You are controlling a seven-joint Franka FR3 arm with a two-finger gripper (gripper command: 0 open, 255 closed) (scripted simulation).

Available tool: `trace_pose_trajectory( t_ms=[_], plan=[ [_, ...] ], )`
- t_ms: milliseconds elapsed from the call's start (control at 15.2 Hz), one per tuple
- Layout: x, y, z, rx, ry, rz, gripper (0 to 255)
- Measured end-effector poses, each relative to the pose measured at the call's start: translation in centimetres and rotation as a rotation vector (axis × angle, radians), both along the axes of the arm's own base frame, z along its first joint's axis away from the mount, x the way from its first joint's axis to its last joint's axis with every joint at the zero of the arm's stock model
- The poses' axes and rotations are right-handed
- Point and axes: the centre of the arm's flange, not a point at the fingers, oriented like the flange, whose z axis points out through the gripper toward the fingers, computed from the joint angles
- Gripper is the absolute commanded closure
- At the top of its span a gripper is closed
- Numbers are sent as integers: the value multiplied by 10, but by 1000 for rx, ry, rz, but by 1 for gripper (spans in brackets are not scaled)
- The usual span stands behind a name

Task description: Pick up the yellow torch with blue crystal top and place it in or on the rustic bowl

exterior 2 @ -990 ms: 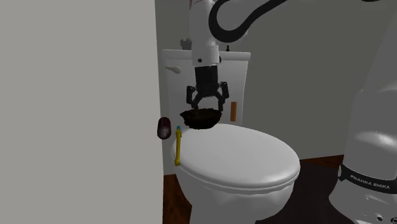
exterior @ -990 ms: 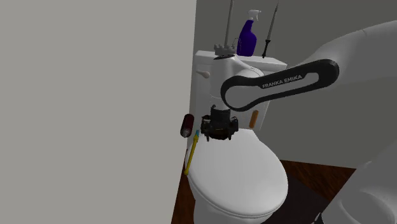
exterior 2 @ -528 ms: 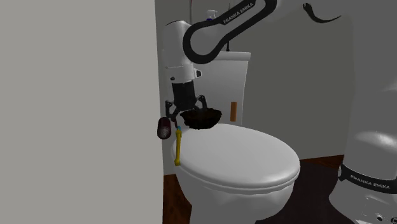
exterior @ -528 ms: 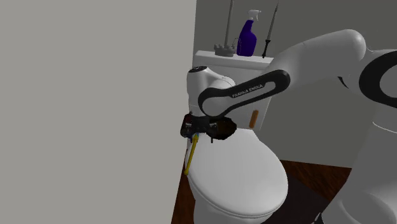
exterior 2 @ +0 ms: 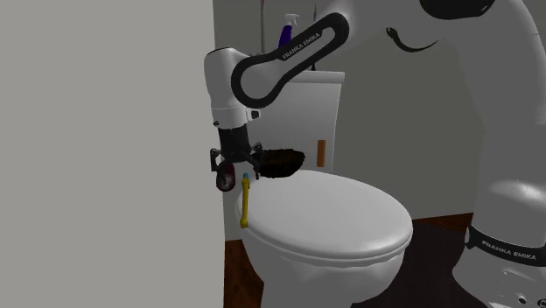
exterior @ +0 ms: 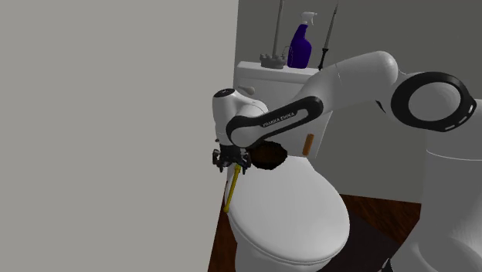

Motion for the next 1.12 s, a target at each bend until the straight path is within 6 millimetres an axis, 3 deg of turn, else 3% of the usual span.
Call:
trace_pose_trajectory(
  t_ms=[132,198,396,726,792,1122],
  plan=[
    [1,-2,-2,-7,-10,-6,0],
    [2,-5,-19,-4,8,-7,0],
    [1,-7,-39,-3,30,-9,0],
    [1,-7,-41,-5,35,-12,0],
    [1,-7,-41,-5,34,-12,255],
    [0,-8,-40,-12,41,-14,255]
  ],
)
